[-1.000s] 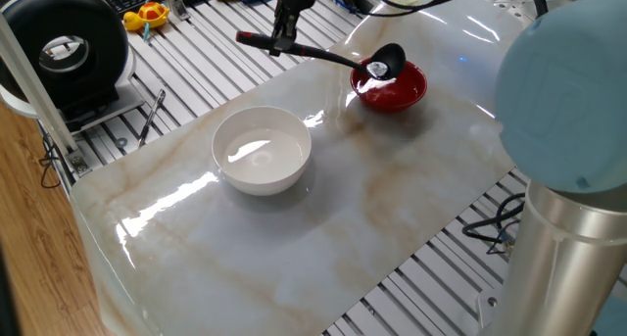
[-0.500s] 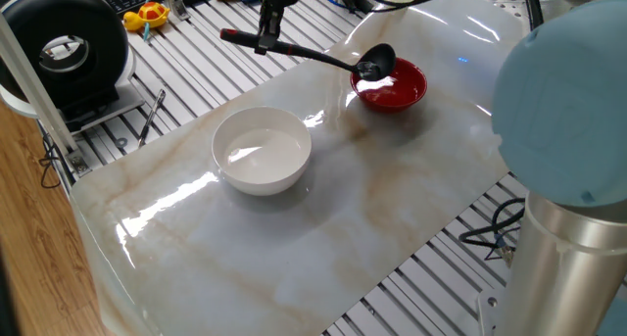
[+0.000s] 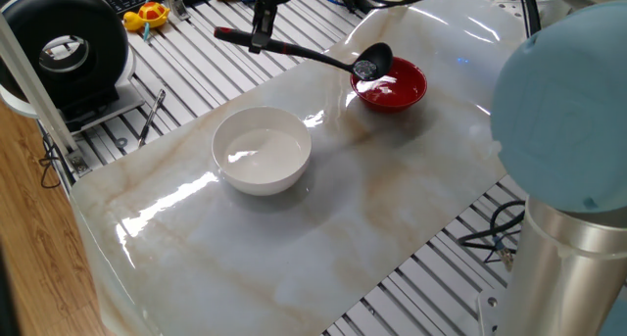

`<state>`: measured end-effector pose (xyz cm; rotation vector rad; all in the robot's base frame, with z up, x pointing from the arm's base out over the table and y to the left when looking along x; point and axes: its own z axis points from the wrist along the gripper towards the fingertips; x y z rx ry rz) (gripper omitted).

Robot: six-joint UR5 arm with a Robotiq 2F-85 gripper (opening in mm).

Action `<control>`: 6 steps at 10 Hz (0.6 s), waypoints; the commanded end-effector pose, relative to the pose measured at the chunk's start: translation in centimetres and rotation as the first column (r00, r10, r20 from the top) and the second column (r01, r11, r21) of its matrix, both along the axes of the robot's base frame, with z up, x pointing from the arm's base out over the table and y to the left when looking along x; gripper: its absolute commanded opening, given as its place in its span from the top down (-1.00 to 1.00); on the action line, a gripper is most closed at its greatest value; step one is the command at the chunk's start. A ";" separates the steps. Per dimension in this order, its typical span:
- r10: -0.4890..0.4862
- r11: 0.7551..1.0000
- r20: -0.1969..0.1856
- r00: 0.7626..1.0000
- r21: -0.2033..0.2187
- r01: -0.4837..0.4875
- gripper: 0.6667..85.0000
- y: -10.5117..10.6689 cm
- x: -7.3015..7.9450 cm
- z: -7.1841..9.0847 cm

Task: Scoop water with a large spoon from one bowl to another

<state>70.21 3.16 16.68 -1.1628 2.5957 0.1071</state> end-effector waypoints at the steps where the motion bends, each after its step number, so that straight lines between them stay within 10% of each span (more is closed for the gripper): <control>1: -0.021 1.000 -0.002 1.000 0.014 0.021 0.98 0.3 0.1 0.3; 6: -0.081 0.997 0.008 0.997 0.002 0.081 0.98 5.0 0.1 0.4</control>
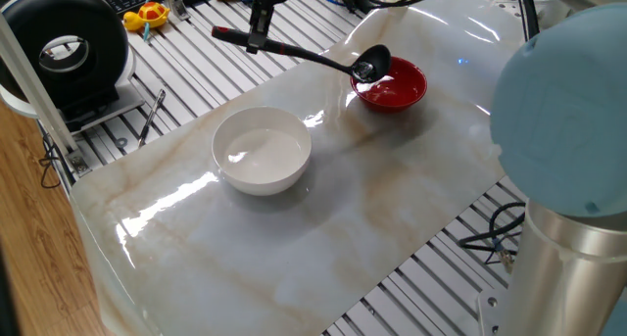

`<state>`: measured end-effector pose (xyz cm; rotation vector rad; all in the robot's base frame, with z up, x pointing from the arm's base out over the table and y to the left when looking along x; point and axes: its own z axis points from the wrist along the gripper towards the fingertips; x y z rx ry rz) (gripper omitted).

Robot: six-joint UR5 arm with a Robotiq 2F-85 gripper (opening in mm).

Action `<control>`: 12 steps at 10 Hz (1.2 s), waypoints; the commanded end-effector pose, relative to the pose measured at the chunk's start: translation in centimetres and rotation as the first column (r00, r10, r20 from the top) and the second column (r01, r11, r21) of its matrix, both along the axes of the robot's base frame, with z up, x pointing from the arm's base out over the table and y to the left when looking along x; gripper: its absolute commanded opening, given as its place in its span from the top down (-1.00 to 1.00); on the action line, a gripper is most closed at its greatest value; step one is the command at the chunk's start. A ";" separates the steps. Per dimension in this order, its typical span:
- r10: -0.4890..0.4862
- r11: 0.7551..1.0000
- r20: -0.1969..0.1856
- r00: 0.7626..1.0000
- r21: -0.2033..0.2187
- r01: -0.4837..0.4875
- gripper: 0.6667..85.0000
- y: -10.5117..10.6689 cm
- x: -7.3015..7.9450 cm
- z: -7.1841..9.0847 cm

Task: Scoop water with a large spoon from one bowl to another

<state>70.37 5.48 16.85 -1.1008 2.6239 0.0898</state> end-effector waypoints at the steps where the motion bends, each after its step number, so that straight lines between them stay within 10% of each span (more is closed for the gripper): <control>1: -0.037 0.999 0.009 0.999 0.004 0.037 0.98 3.5 -0.2 0.2; 8: 0.017 0.999 -0.035 0.999 -0.040 -0.018 0.98 3.1 -1.4 -0.1; 12: -0.012 1.000 -0.014 1.000 -0.016 0.012 0.98 7.5 -1.0 -0.8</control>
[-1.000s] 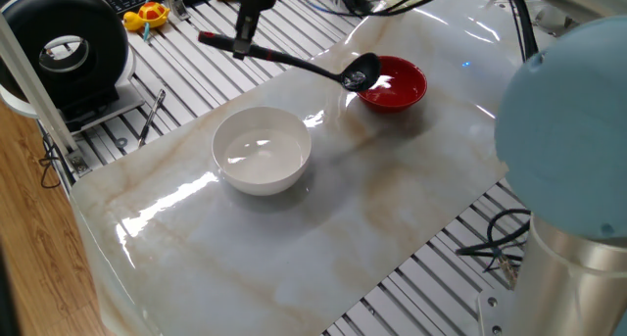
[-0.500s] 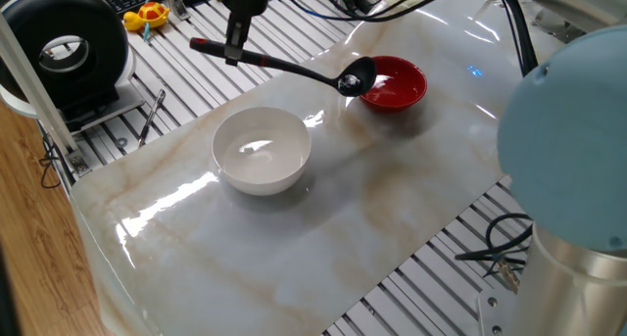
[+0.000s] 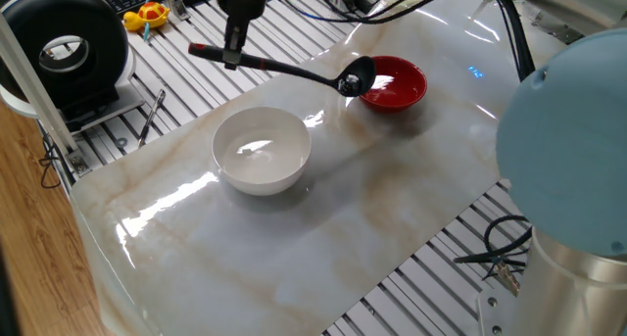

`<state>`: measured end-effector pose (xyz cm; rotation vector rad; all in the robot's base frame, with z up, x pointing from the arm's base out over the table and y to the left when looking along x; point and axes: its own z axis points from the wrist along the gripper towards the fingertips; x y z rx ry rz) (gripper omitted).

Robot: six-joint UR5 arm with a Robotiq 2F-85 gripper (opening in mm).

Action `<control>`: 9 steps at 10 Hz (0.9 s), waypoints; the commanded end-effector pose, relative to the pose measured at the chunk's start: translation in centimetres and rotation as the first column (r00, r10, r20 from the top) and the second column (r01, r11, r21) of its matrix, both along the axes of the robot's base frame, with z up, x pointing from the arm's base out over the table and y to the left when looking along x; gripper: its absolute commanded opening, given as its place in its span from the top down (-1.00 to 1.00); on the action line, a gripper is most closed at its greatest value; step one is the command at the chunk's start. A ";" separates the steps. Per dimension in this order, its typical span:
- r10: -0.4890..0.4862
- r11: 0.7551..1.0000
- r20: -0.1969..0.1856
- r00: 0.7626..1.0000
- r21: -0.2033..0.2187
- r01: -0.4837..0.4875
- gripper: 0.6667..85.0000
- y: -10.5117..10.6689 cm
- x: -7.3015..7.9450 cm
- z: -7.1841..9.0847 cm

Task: Scoop water with a large spoon from one bowl to another

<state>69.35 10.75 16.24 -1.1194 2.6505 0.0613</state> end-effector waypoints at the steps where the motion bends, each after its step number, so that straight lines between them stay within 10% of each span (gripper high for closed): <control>1: -0.019 1.000 0.004 1.000 0.010 0.019 0.98 3.0 -0.3 -0.3; 9: 0.016 1.000 -0.025 1.000 -0.026 -0.017 0.98 4.0 -1.5 -0.7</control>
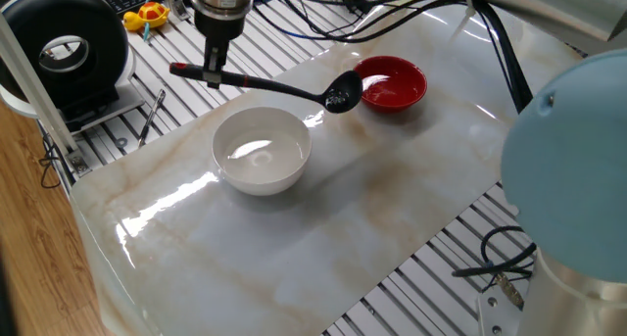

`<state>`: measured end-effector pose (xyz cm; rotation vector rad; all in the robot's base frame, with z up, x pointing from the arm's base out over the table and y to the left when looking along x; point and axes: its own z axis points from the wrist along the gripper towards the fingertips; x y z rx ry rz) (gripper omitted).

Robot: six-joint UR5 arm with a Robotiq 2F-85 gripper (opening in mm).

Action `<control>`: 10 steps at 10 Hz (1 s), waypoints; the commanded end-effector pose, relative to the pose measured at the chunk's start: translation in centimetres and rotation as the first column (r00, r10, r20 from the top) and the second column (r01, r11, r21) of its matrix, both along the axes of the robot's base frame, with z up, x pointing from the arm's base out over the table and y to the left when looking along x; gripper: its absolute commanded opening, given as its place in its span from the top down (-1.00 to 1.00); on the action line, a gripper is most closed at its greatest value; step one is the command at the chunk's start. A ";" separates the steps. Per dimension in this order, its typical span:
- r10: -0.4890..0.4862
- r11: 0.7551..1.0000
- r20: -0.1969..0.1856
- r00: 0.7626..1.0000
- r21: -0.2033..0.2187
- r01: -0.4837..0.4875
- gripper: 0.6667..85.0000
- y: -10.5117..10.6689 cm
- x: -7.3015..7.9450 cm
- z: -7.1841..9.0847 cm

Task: Scoop water with a large spoon from one bowl to another

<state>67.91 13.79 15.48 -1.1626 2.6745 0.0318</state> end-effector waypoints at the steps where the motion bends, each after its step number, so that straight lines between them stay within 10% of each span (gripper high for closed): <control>1: -0.016 1.000 0.012 1.000 0.020 0.016 0.98 2.3 0.0 0.0; 4: -0.040 0.998 0.020 0.999 0.053 0.039 0.98 6.1 -1.0 -0.2; 10: 0.043 0.997 -0.032 0.999 -0.063 -0.045 0.98 3.7 -2.6 -0.8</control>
